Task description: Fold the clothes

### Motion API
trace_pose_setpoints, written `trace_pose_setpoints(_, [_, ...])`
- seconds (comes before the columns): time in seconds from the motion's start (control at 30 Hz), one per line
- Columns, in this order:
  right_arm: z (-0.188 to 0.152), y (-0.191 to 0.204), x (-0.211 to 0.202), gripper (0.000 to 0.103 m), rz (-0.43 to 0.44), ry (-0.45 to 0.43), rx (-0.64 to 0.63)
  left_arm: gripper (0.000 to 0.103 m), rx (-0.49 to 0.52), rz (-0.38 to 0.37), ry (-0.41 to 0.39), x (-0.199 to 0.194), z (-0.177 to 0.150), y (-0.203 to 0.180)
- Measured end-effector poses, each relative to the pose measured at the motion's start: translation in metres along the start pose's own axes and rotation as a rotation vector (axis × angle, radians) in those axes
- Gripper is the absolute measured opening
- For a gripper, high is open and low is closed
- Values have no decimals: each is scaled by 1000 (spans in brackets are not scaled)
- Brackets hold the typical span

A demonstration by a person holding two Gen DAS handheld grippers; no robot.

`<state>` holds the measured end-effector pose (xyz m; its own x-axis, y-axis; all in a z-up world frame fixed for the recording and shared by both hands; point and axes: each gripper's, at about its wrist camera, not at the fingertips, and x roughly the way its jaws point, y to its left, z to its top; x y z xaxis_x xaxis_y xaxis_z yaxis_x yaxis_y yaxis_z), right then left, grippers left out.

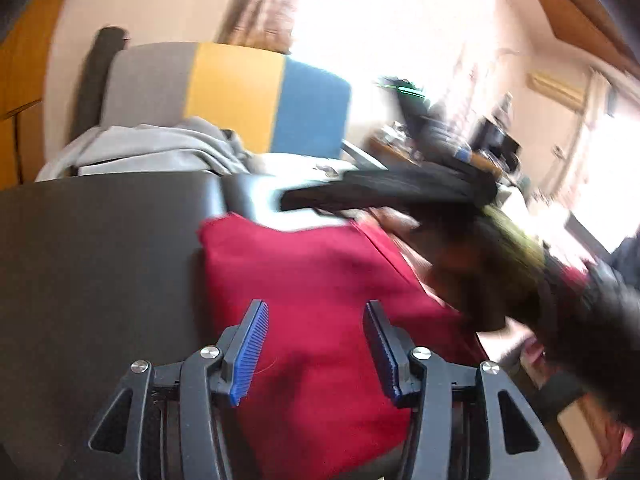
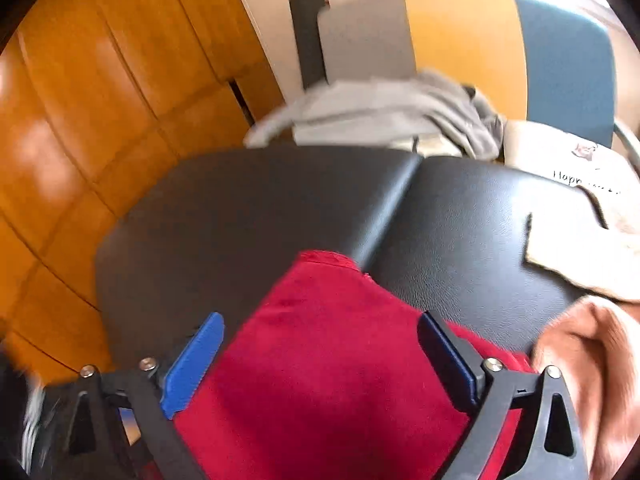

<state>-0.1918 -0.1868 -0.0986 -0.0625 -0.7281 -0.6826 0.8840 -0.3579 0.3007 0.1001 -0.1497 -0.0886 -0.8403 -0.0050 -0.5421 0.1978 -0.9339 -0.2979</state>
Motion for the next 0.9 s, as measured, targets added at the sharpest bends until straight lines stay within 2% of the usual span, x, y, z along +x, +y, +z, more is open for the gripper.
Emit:
trace_pose_setpoints(0.1, [-31, 5, -28, 99, 47, -6, 1, 50, -72, 9, -3, 8, 17, 16])
trace_pose_setpoints(0.17, [-58, 8, -36, 99, 78, 20, -15, 50, -95, 3, 8, 13, 25, 23])
trace_pose_setpoints(0.23, [-90, 8, -26, 99, 40, 95, -39, 50, -84, 6, 52, 33, 39, 16])
trace_pose_setpoints(0.27, [-108, 7, -18, 100, 2, 116, -63, 50, -69, 11, 108, 46, 34, 12])
trace_pose_setpoints(0.33, [-135, 14, -18, 100, -54, 20, -147, 50, -45, 25, 264, 79, 17, 5])
trace_pose_setpoints(0.37, [-142, 15, -19, 100, -66, -14, -157, 50, -33, 42, 310, 93, 9, 4])
trace_pose_setpoints(0.43, [-142, 10, -21, 100, -56, -45, -106, 50, 6, 73, 259, 92, -1, -1])
trace_pose_setpoints(0.5, [-143, 8, -22, 100, -43, -62, -91, 50, 4, 82, 259, 91, -3, -3])
trace_pose_setpoints(0.63, [-145, 9, -26, 100, -34, -80, -89, 50, 5, 47, 252, 82, 0, 0])
trace_pose_setpoints(0.73, [-131, 12, -37, 100, -13, -51, -21, 49, -36, 10, 214, 70, 14, 13])
trace_pose_setpoints(0.83, [-121, 4, -67, 103, 34, -93, 104, 50, -106, -18, 143, 55, 27, 33])
trace_pose_setpoints(0.9, [-125, -4, -84, 103, 100, -112, 180, 51, -147, -36, 136, 48, 29, 48])
